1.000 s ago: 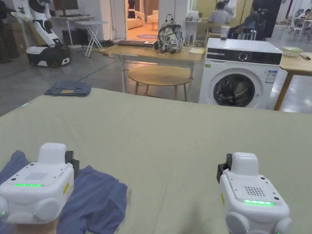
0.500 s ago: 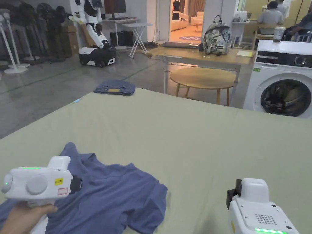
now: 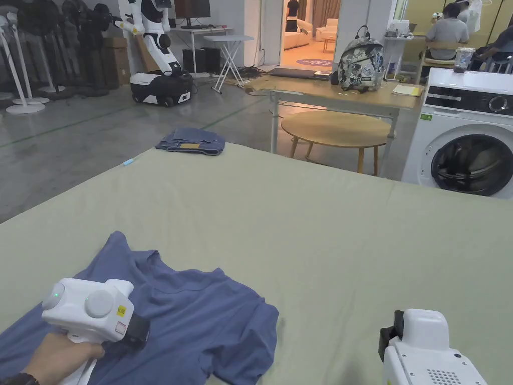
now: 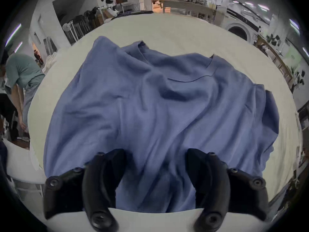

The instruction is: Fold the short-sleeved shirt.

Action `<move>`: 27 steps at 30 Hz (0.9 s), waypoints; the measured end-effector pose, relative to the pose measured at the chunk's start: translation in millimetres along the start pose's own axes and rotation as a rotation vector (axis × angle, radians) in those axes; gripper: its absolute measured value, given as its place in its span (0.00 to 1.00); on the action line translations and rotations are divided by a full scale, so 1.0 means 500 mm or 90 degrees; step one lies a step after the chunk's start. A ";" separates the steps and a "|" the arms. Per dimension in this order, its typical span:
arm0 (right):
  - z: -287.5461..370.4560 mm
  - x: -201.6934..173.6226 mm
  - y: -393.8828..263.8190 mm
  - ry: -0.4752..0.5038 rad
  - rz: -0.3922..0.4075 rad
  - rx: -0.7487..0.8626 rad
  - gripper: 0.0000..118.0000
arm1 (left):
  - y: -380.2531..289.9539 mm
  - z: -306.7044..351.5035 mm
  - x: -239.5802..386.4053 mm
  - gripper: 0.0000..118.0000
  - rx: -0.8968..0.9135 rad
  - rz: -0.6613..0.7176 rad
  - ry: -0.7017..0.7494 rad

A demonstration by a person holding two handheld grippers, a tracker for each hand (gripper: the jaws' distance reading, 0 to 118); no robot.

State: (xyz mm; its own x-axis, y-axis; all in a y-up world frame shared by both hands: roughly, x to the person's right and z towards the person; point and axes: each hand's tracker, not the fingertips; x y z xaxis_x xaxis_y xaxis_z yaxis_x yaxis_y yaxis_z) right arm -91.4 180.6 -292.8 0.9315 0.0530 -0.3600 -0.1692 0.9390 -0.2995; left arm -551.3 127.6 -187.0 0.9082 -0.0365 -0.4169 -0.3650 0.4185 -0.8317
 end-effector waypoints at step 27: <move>0.024 0.040 0.011 -0.042 -0.031 0.028 0.00 | 0.117 0.319 0.077 0.00 0.404 -0.032 -0.127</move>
State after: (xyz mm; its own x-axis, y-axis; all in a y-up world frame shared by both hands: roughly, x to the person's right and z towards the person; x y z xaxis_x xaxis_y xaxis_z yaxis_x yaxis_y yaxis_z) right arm -69.8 191.0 -290.8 0.9576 0.0273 -0.2869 -0.1100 0.9547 -0.2764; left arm -504.9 295.6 -193.2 0.9639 0.0729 -0.2561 -0.1847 0.8758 -0.4459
